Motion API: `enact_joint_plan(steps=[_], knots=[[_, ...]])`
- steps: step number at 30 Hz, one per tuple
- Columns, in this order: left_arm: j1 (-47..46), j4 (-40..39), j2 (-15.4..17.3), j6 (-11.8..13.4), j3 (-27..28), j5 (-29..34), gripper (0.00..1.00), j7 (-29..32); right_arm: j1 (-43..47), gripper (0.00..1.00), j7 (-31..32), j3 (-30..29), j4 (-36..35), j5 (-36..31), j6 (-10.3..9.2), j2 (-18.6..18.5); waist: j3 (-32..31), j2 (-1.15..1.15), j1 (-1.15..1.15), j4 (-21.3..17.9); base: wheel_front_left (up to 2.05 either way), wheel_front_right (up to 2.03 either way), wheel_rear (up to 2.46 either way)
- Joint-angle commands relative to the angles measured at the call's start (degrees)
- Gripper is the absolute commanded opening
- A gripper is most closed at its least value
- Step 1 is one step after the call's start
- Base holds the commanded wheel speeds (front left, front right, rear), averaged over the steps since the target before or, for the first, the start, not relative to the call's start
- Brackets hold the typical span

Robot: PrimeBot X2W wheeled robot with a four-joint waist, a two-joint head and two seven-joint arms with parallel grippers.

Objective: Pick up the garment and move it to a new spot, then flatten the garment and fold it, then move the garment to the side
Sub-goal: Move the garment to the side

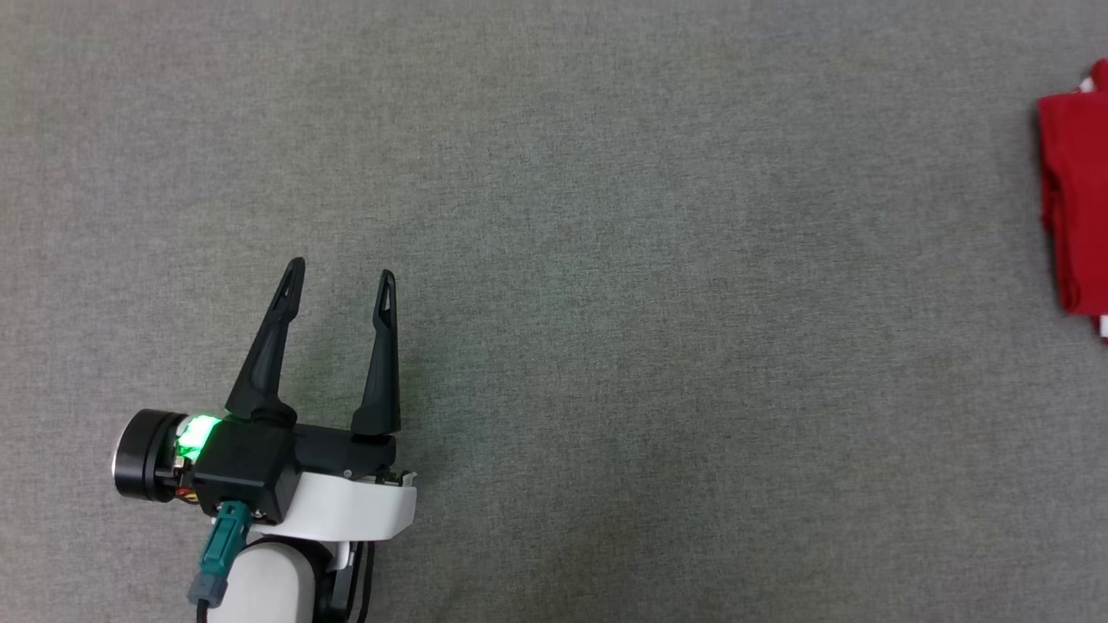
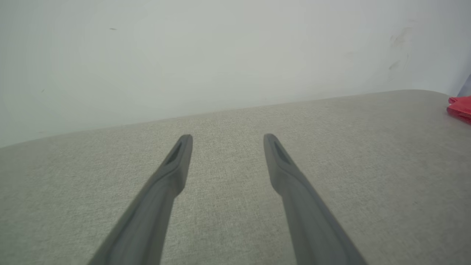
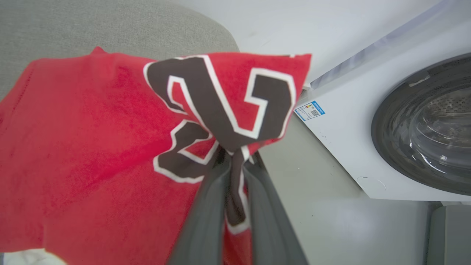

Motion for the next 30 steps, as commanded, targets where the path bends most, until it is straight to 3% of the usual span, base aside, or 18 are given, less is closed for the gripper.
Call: enact_joint_plan(steps=[1, 9, 10, 11, 12, 22, 30], knots=[[-0.73, -0.29, 0.16, 0.23, -0.16, 0.01, 1.00, -0.13, -1.59, 0.00, 0.05, -1.26, 1.67, -1.03, -0.10, -0.35, 0.95, 0.00, -0.01, 0.40, 0.00, 0.00, 0.00], [-1.28, -0.80, 0.40, 0.68, -0.54, -0.13, 1.00, -0.13, -4.15, 0.00, -1.84, -7.33, 6.88, -6.63, -0.10, 1.86, 2.09, 0.00, -0.01, 0.58, 0.00, 0.00, 0.00], [-1.27, -0.76, 0.42, 0.74, -0.58, -0.16, 1.00, -0.13, -4.18, 0.25, -2.01, -7.92, 7.21, -7.17, -0.09, 2.45, 2.05, 0.00, -0.01, 0.52, 0.00, 0.00, 0.00], [-1.18, -0.65, 0.43, 0.79, -0.62, -0.20, 1.00, -0.13, -4.01, 0.91, -1.90, -8.19, 7.56, -7.41, -0.09, 3.44, 1.85, 0.00, -0.01, 0.43, 0.00, 0.00, 0.00], [-1.08, -0.54, 0.46, 0.82, -0.66, -0.24, 1.00, -0.13, -3.99, 1.00, -2.38, -8.80, 7.59, -7.79, -0.09, 4.04, 1.70, 0.00, -0.01, 0.36, 0.00, 0.00, 0.00], [1.10, 0.45, 0.68, 1.43, -0.55, -0.52, 1.00, -0.12, -2.54, 1.00, -9.84, -14.97, 6.43, -15.84, -0.09, 8.69, -3.53, 0.00, -0.01, -0.12, 0.00, 0.00, 0.00], [4.80, 1.08, 0.44, 2.07, -0.13, -1.11, 1.00, -0.12, 0.79, 1.00, -20.88, -18.51, -2.74, -19.00, -0.09, 14.64, -10.01, 0.00, -0.01, 0.37, 0.00, 0.00, 0.00]])
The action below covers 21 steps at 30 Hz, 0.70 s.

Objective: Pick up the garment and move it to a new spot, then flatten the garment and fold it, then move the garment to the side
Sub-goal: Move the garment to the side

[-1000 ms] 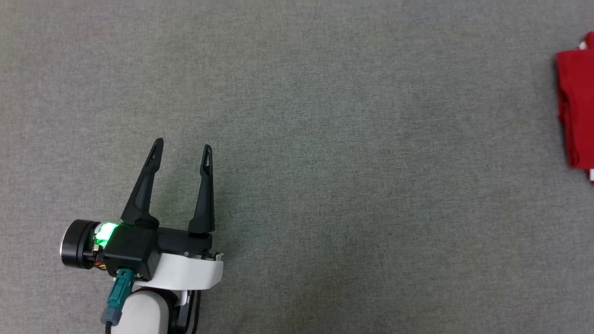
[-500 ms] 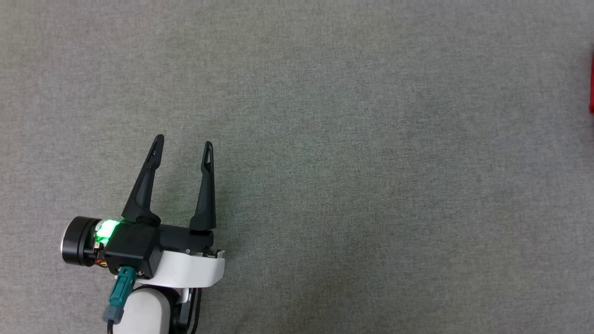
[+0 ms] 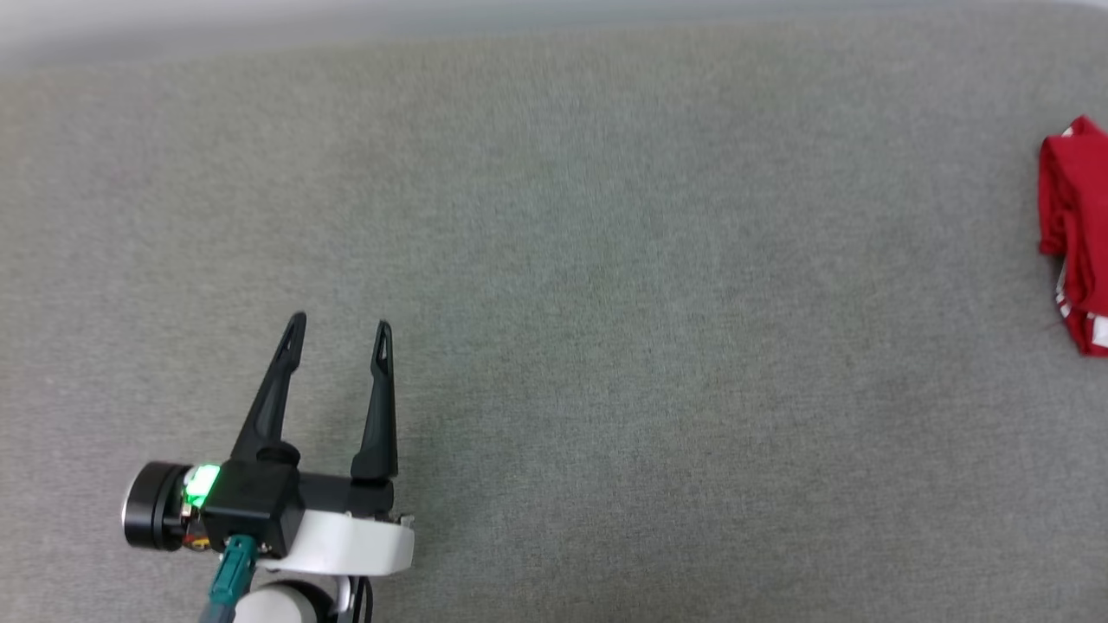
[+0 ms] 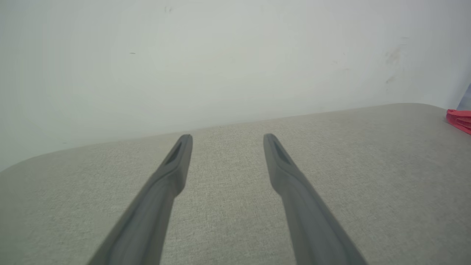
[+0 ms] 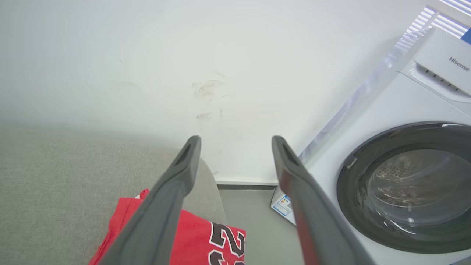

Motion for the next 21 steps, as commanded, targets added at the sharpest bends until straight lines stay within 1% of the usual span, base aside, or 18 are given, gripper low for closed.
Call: enact_joint_plan(steps=[1, 4, 7, 9, 10, 11, 13, 14, 17, 18, 21], knots=[[1.47, 0.25, -0.11, 0.35, 0.14, -0.34, 1.00, -0.12, 1.98, 1.00, -3.21, -0.75, -3.24, -0.58, -0.09, 2.17, -3.21, 0.00, 0.00, 0.59, 0.00, 0.00, 0.00], [2.96, 0.65, -0.26, 0.41, 0.31, -0.55, 1.00, -0.12, 4.52, 1.00, -7.00, -0.72, -8.28, -0.72, -0.09, 5.56, -5.39, 0.00, 0.00, 1.19, 0.00, 0.00, 0.00], [4.22, 1.08, -0.37, 0.39, 0.46, -0.87, 1.00, -0.12, 7.19, 1.00, -9.44, -0.26, -13.51, -0.16, -0.09, 8.72, -7.24, 0.00, 0.00, 1.95, 0.00, 0.00, 0.00], [4.76, 1.29, -0.47, 0.33, 0.61, -1.05, 1.00, -0.12, 9.66, 1.00, -10.22, 0.95, -16.26, 0.38, -0.08, 10.65, -8.16, 0.00, 0.00, 2.64, 0.00, 0.00, 0.00], [4.76, 1.29, -0.47, 0.33, 0.61, -1.05, 1.00, -0.12, 9.66, 1.00, -10.22, 0.95, -16.26, 0.38, -0.08, 10.65, -8.16, 0.00, 0.00, 2.64, 0.00, 0.00, 0.00], [5.37, 1.55, -0.58, 0.28, 0.82, -1.26, 1.00, -0.12, 11.43, 1.00, -11.02, 1.33, -18.83, 1.12, -0.09, 12.72, -9.08, 0.00, 0.00, 3.38, 0.00, 0.00, 0.00], [5.85, 1.95, -0.66, 0.10, 1.10, -1.57, 1.00, -0.12, 13.46, 1.00, -11.58, 2.01, -21.03, 2.19, -0.10, 15.01, -9.88, 0.00, 0.00, 4.16, 0.00, 0.00, 0.00], [5.91, 2.16, -0.72, 0.01, 1.18, -1.86, 1.00, -0.12, 14.56, 1.00, -11.81, 2.66, -21.60, 2.73, -0.09, 15.42, -10.27, 0.00, 0.00, 4.62, 0.00, 0.00, 0.00], [6.67, 2.85, -0.80, -0.44, 1.52, -2.12, 1.00, -0.12, 18.13, 1.00, -12.43, 4.71, -23.46, 2.84, -0.08, 18.13, -11.54, 0.00, 0.00, 5.69, 0.00, 0.00, 0.00], [6.67, 2.85, -0.80, -0.44, 1.52, -2.12, 1.00, -0.12, 18.13, 1.00, -12.43, 4.71, -23.46, 2.84, -0.08, 18.13, -11.54, 0.00, 0.00, 5.69, 0.00, 0.00, 0.00], [7.25, 3.48, -0.92, -0.59, 1.61, -2.25, 1.00, -0.12, 21.49, 1.00, -12.92, 5.82, -24.17, 2.61, -0.09, 20.60, -12.77, 0.00, 0.00, 6.66, 0.00, 0.00, 0.00]])
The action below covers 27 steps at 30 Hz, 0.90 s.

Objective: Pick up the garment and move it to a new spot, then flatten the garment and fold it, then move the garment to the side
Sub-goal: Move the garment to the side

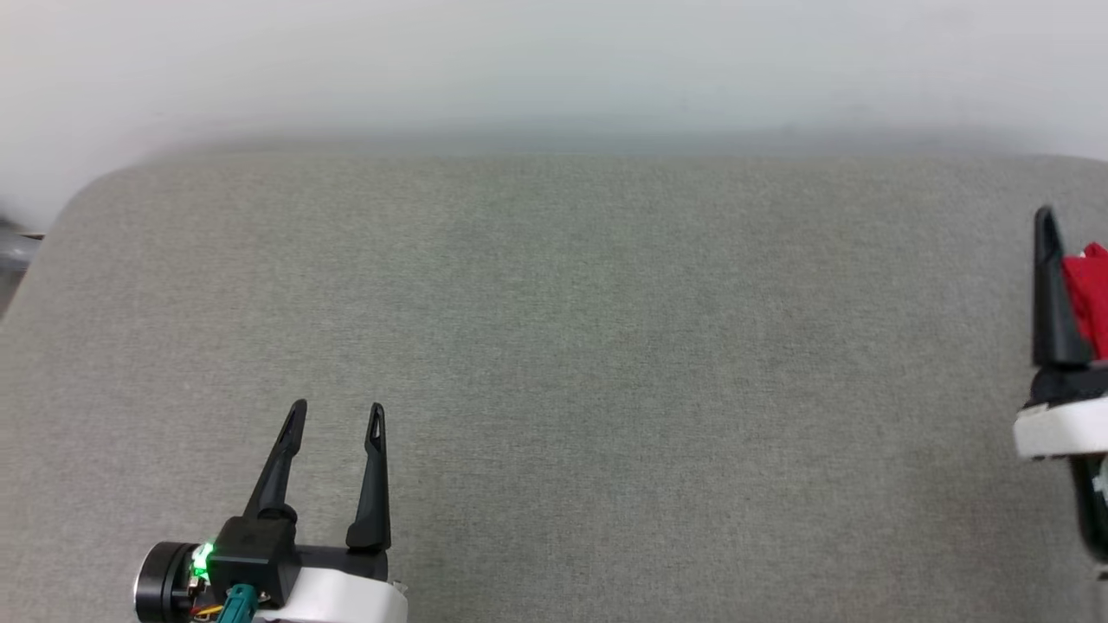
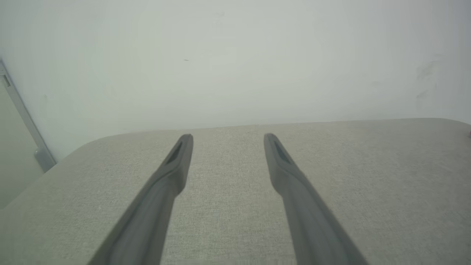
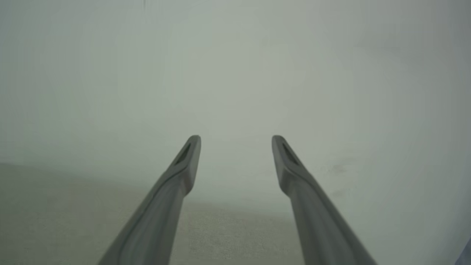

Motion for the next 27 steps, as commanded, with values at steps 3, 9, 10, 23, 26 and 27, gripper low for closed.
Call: enact_joint_plan(steps=[3, 9, 10, 23, 26, 27], knots=[[1.04, 0.86, -0.13, -0.30, 0.19, -0.22, 1.00, -0.12, 3.91, 1.00, -0.54, 1.01, 0.36, -0.19, -0.08, 2.46, -1.94, 0.00, 0.01, 1.53, 0.00, 0.00, 0.00], [2.37, 2.14, -0.25, -0.37, 1.03, 0.05, 1.00, -0.12, 10.37, 1.00, -0.87, 2.49, 0.63, -1.39, -0.08, 6.89, -4.04, 0.00, 0.01, 2.09, 0.00, 0.00, 0.00], [2.52, 2.22, -0.27, -0.41, 1.11, 0.08, 1.00, -0.12, 11.23, 1.00, -0.91, 2.69, 0.86, -1.22, -0.08, 7.47, -4.29, 0.00, 0.01, 2.08, 0.00, 0.00, 0.00], [4.36, 3.95, -0.50, -2.21, 1.02, -0.34, 1.00, -0.12, 20.80, 1.00, -0.94, 3.09, -1.49, -1.17, -0.08, 11.99, -6.05, 0.00, 0.01, 2.05, 0.00, 0.00, 0.00], [4.49, 4.04, -0.53, -2.51, 1.22, -0.44, 1.00, -0.12, 22.16, 1.00, -0.94, 2.95, -2.54, -0.42, -0.08, 12.66, -6.32, 0.00, 0.01, 1.87, 0.00, 0.00, 0.00], [4.52, 4.06, -0.54, -2.57, 1.24, -0.47, 1.00, -0.12, 22.59, 1.00, -0.95, 2.91, -2.78, -0.14, -0.08, 12.88, -6.39, 0.00, 0.01, 1.83, 0.00, 0.00, 0.00]])
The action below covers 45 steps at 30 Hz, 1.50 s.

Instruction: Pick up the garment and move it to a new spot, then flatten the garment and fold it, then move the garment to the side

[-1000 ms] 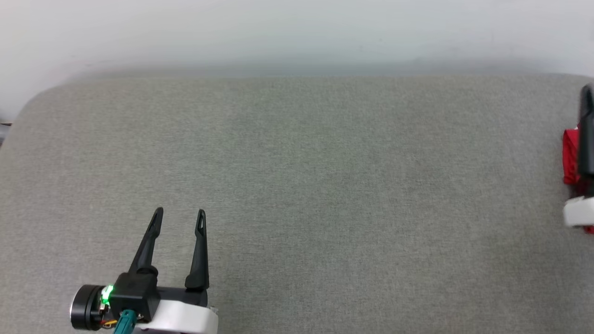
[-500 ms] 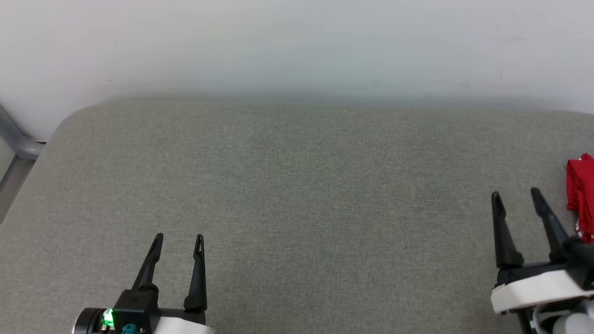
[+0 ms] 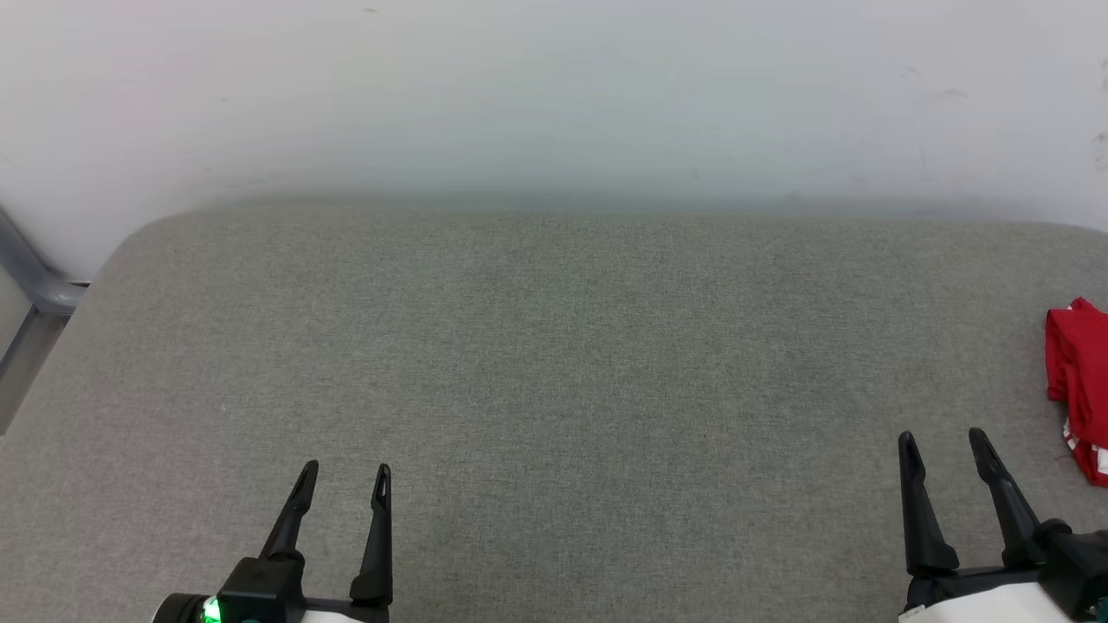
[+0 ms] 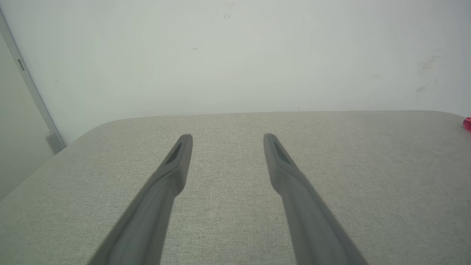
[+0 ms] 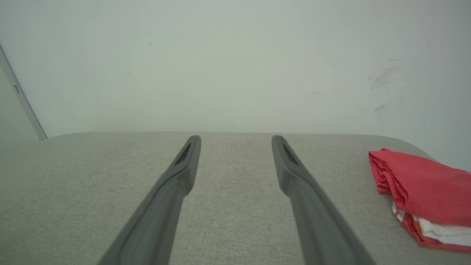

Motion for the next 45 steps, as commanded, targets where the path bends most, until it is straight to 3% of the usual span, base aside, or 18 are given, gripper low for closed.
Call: enact_joint_plan(steps=[1, 16, 17, 22, 45], knots=[[0.30, 0.04, -0.01, -0.20, 0.22, -0.21, 1.00, -0.12, 1.19, 1.00, -0.08, 0.11, -0.64, 0.52, -0.07, 0.64, -0.10, 0.00, 0.00, -0.04, 0.00, 0.00, 0.00], [0.29, 0.27, -0.22, -0.77, 0.63, -0.07, 1.00, -0.12, 2.84, 1.00, -0.09, 0.36, -1.84, 1.97, -0.07, 1.62, -0.27, 0.00, 0.00, -0.13, 0.00, 0.00, 0.00], [0.22, 0.34, -0.24, -0.80, 0.64, -0.11, 0.00, -0.12, 2.75, 0.00, -0.09, 0.43, -1.82, 1.96, -0.07, 1.63, -0.27, 0.00, 0.00, -0.11, 0.00, 0.00, 0.00], [0.68, 2.43, -0.31, -0.99, 0.45, -1.05, 0.00, 0.32, 2.31, 0.00, 0.18, 0.49, 0.59, 2.46, 0.01, 1.33, -0.27, 0.00, 0.00, -0.15, 0.00, 0.00, 0.00], [-4.10, 6.26, 0.74, -2.26, 1.83, -29.95, 0.00, 5.91, -2.19, 0.00, 6.06, 0.69, 4.28, 29.12, 0.00, 0.55, -0.19, 0.00, 0.00, -0.77, 0.00, 0.00, 0.00]])
